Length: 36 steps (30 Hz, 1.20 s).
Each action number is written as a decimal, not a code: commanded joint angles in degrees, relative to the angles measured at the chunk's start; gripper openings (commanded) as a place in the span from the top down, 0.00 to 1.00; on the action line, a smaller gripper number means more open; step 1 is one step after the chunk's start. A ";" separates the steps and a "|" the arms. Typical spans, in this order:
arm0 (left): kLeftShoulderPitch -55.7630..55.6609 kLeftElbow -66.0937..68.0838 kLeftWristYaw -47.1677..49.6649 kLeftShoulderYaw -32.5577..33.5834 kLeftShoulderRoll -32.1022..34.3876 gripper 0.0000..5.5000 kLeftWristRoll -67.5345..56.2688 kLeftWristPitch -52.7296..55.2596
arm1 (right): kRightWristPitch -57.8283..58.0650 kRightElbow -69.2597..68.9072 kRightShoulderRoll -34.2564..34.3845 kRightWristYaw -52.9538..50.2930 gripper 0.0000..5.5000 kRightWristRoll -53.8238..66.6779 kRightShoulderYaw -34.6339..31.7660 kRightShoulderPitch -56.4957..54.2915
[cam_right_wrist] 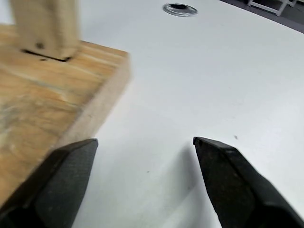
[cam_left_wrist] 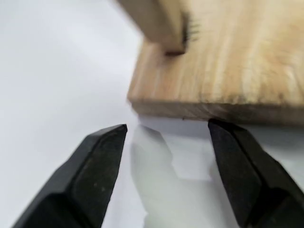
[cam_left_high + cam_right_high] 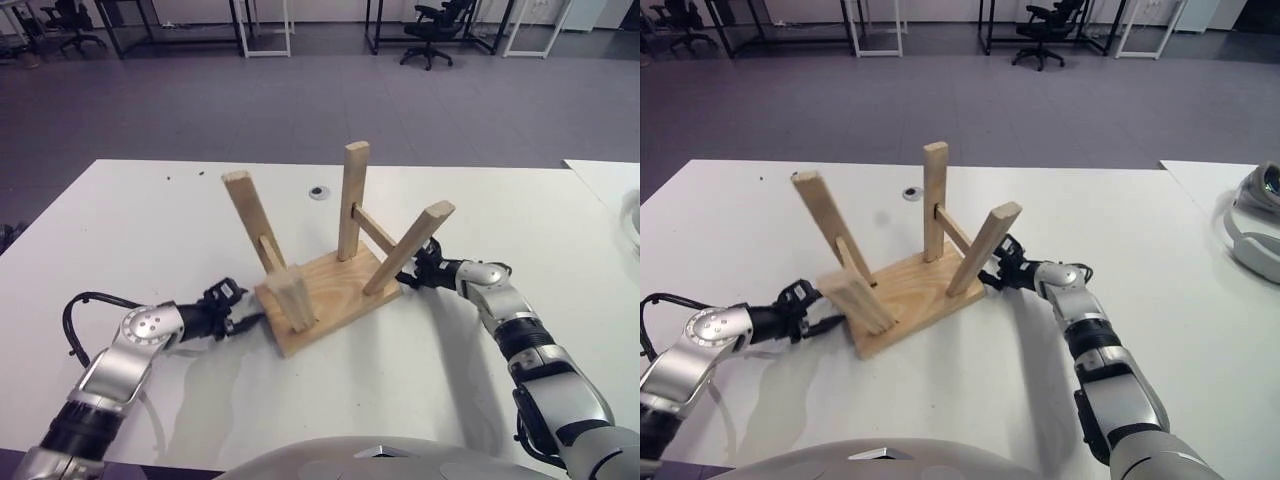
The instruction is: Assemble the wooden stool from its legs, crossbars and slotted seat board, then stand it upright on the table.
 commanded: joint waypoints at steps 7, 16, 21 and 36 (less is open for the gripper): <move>4.62 5.37 7.74 13.37 -7.52 0.43 -2.71 -6.13 | 13.78 -36.78 -3.07 -18.62 0.31 -0.25 -11.62 26.63; 14.13 -15.36 10.73 0.50 -15.03 0.43 -1.19 5.31 | 25.41 -54.70 1.52 -22.45 0.31 1.05 -7.79 34.70; 11.60 -28.55 11.17 -3.40 -18.81 0.43 -7.00 14.84 | 38.66 -68.98 3.41 -21.70 0.31 7.26 -5.30 35.13; 10.25 -48.51 3.95 15.68 -4.67 0.43 -25.67 36.97 | 73.36 -91.56 -7.33 -15.16 0.31 31.51 -28.59 22.78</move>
